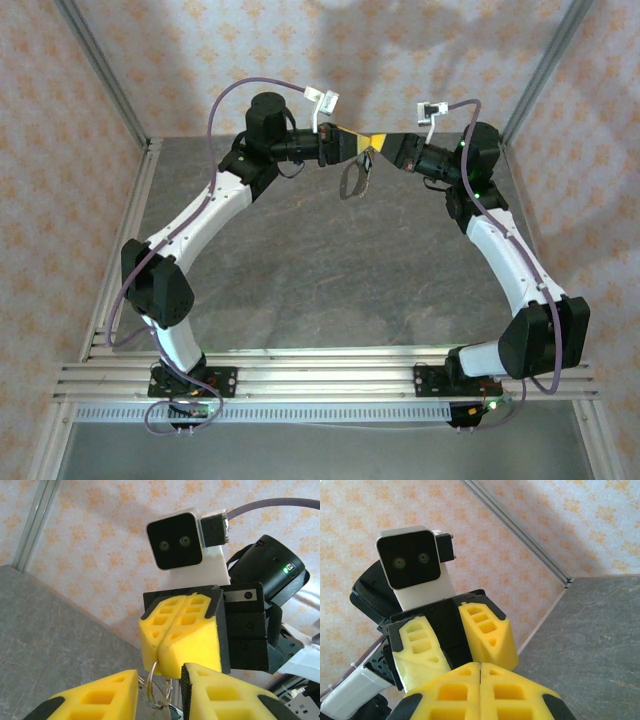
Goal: Put the keys on the keyring
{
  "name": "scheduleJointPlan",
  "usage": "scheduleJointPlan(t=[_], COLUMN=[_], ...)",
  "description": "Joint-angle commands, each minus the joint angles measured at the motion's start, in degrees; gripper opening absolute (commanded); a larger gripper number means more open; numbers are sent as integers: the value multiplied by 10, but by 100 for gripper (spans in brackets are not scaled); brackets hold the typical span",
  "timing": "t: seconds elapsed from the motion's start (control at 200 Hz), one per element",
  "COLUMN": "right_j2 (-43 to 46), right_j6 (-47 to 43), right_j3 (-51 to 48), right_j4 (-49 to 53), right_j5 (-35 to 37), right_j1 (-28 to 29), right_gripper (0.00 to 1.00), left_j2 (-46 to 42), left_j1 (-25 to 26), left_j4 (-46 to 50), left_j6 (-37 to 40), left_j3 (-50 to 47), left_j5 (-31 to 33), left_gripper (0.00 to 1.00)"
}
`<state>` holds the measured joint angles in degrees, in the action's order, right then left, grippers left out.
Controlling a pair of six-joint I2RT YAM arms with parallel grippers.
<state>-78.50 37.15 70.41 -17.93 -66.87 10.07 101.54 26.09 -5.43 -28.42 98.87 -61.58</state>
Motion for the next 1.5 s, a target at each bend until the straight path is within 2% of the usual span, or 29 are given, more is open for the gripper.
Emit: scheduleJointPlan(t=[0.0,0.13,0.27,0.38,0.51,0.596,0.676,0.831,1.121,1.491], right_j2=[1,0,1,2,4,16,28,49,49,21], right_j6=[-12,-9,-8,-8,-9,10,44,71,128,129], right_j3=[18,18,15,14,15,1,-22,-52,-99,-90], right_j4=[-22,-25,-26,-25,-13,-28,-68,-102,-185,-203], right_j5=[1,1,-1,-1,18,45,60,72,63,69], right_j1=[-4,-3,-4,-4,-8,-22,-37,-44,-40,-4], right_gripper=[0,0,0,0,0,23,32,33,33,32], left_j2=[0,0,3,5,0,-12,-23,-35,-34,-29], left_j1=[-3,0,5,9,12,11,12,11,12,14], left_j4=[-25,-25,-27,-30,-31,-52,-91,-138,-177,-187], left_j6=[4,5,5,3,1,-8,-34,-62,-94,-104], left_j3=[14,16,20,23,17,-5,-30,-59,-65,-60], left_j5=[-27,-26,-25,-22,5,48,77,106,120,118], left_gripper=[28,17,11,0,0,0,0,0,0,0])
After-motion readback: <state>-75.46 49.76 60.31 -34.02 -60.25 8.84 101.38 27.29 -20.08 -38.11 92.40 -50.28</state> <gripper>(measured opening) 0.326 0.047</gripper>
